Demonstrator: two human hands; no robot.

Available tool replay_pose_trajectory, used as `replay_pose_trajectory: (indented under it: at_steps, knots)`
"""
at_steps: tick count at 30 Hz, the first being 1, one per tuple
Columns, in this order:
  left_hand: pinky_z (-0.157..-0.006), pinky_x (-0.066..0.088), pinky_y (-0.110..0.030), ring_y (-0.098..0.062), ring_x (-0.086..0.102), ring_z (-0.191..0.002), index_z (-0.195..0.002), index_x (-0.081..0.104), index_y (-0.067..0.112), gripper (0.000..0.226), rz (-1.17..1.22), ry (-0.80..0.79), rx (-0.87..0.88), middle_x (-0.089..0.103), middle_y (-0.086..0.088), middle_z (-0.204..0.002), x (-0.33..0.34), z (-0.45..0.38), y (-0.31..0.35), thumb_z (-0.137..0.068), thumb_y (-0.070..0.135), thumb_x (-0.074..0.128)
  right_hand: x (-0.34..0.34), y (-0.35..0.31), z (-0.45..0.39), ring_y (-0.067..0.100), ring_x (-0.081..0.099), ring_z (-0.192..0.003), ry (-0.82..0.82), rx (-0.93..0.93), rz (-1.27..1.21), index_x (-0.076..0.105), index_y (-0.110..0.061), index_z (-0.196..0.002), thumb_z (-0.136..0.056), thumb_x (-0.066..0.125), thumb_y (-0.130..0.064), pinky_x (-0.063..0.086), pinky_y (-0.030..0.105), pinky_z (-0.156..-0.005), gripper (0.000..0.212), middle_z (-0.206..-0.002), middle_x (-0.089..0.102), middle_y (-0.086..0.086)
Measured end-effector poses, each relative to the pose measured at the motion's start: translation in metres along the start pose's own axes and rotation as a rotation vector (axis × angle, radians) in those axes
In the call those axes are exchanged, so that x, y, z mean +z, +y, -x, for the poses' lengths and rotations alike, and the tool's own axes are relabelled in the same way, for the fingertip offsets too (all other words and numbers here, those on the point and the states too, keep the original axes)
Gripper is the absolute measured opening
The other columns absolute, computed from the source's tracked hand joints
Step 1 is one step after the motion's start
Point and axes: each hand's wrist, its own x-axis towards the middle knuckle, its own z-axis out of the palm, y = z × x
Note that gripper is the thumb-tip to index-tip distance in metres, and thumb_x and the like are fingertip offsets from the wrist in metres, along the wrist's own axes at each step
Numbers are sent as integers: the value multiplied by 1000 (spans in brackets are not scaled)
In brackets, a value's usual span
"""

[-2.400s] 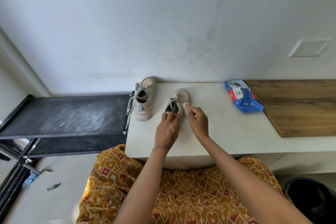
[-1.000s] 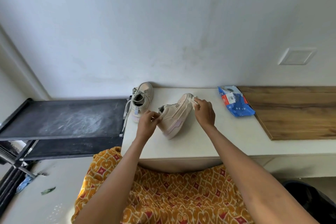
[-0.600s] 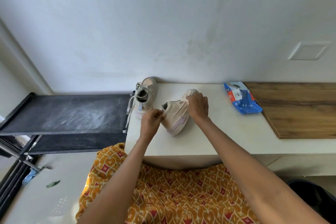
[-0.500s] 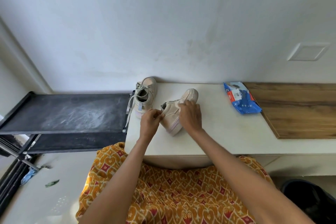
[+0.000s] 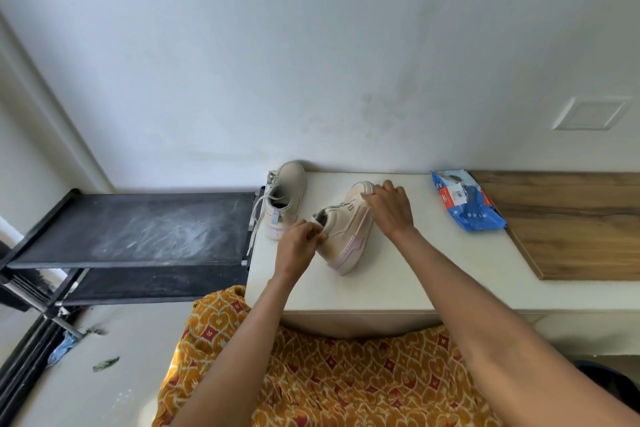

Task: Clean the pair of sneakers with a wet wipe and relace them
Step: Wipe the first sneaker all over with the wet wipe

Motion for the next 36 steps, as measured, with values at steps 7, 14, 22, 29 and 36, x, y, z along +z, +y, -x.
replay_pose_trajectory:
  at_steps: [7, 14, 22, 29, 36]
  knots:
    - [-65, 46, -32, -17, 57, -73, -87, 69, 6, 8, 36, 47, -14, 63, -4, -83, 1, 4, -8, -83, 13, 68, 10, -41, 32, 25, 59, -79, 151, -52, -78, 72, -17, -85, -63, 74, -10, 47, 29, -56, 23, -76, 64, 1]
    - [-67, 46, -23, -12, 57, -72, -89, 69, 7, 7, 71, 69, -29, 63, 2, -83, -2, 8, -16, -83, 12, 68, 18, -57, 61, 23, 56, -79, 330, -304, -75, 67, -14, -110, -78, 41, -6, 45, 32, -62, 41, -85, 61, 3]
    - [-64, 47, -29, -15, 58, -74, -90, 69, 12, 10, -30, 31, 32, 63, 2, -87, -1, 5, -15, -84, 19, 67, 6, -26, 1, 27, 43, -113, 24, 176, -337, 44, -13, -136, -92, 40, 4, 46, 35, -77, 48, -129, 46, 8]
    - [-62, 46, -29, -20, 60, -77, -95, 70, 11, 16, -115, -12, 133, 64, 0, -90, 0, -1, 0, -83, 23, 68, 19, -25, 26, 31, 49, -114, 69, 19, -311, 55, -6, -127, -87, 46, 6, 51, 40, -77, 43, -119, 52, 13]
    - [-62, 44, -29, -21, 62, -75, -92, 68, 8, 12, -80, -37, 5, 65, -2, -86, -12, 6, -16, -84, 17, 66, 14, -57, 54, 19, 62, -91, 241, -229, -604, 71, -11, -99, -82, 58, 0, 55, 30, -65, 24, -93, 61, 2]
